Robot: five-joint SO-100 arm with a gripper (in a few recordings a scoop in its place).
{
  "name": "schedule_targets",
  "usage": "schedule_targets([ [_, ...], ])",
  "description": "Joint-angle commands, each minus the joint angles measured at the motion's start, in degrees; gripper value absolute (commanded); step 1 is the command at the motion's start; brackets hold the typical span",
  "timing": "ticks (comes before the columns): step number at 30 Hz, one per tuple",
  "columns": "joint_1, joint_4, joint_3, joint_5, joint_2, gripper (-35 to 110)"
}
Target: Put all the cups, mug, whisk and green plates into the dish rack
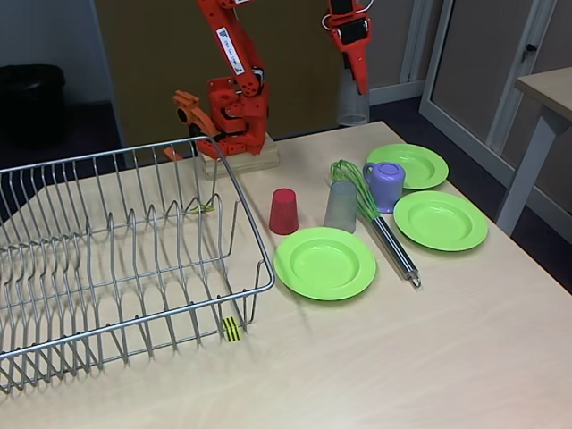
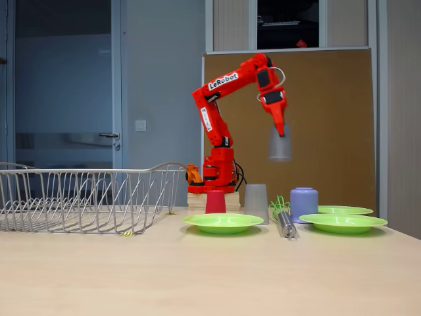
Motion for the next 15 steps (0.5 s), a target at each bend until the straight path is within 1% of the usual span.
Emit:
schedule_targets([
  [1,17.67,3.52,-3.87,-23.64,3.52,8],
  [3,27.95,2.55,-5.27,-36.74,3.43,7],
  [7,45.26,-0.79,-8.61,-57.39,0.18,8],
  [12,62.67,-6.42,-13.10,-77.17,-7.29,11],
  [15,71.02,-9.32,-16.17,-85.78,-13.45,11],
])
